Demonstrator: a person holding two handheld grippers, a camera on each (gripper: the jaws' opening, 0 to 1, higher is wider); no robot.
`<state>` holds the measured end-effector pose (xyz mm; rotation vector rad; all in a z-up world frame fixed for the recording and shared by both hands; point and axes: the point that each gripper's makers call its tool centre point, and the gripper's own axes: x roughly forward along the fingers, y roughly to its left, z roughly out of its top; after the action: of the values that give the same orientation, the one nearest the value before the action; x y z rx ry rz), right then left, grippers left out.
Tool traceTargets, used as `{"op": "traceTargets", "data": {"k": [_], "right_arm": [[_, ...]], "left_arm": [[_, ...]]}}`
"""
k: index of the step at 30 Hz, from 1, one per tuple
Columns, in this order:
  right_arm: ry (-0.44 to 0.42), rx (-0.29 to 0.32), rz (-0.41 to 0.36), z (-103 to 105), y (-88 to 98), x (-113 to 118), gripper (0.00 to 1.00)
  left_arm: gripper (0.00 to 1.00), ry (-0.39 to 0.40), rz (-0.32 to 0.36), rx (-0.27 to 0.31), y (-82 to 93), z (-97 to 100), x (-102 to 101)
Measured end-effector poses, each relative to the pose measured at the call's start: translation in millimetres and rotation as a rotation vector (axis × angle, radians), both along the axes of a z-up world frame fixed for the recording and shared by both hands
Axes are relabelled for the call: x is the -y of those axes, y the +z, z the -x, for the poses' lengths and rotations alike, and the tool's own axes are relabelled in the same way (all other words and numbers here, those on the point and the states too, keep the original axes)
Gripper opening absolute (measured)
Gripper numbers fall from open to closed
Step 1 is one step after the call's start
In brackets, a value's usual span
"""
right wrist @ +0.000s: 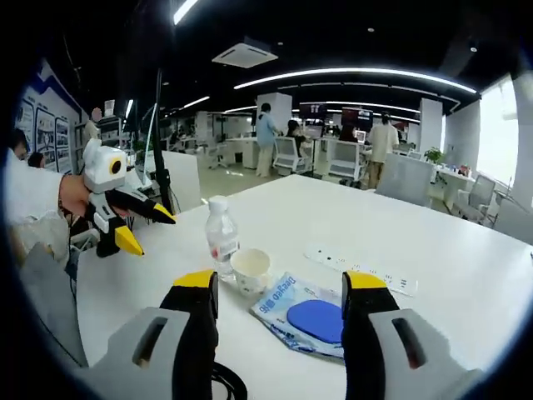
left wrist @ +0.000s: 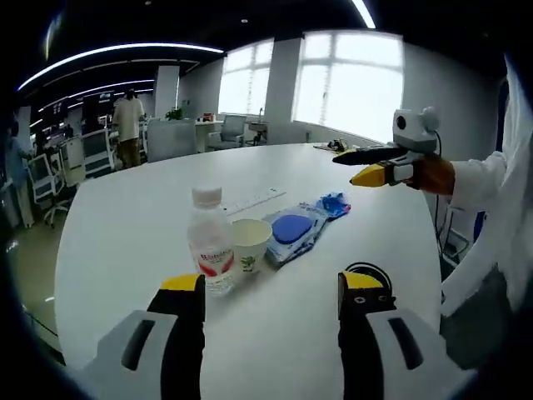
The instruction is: Arrange the tabletop items into an orderly group along one side of the table until the central work area is clear of visible clutter.
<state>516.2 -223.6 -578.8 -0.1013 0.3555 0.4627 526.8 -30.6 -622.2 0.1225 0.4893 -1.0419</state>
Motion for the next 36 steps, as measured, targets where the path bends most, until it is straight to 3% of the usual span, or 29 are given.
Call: {"op": "traceTargets", "data": {"k": [19, 31, 36], "right_arm": [[-0.027, -0.100, 0.020, 68.2, -37.9, 36.9, 0.58], [-0.008, -0.161, 0.015, 94.7, -66.0, 32.9, 0.56], [-0.003, -0.194, 0.011, 102.0, -80.9, 29.9, 0.55]], "left_arm": [[0.64, 0.043, 0.014, -0.081, -21.2, 64.7, 31.6], [0.62, 0.074, 0.019, -0.133, -41.9, 89.5, 49.2], [0.61, 0.097, 0.001, -0.164, -58.9, 98.9, 57.2]]}}
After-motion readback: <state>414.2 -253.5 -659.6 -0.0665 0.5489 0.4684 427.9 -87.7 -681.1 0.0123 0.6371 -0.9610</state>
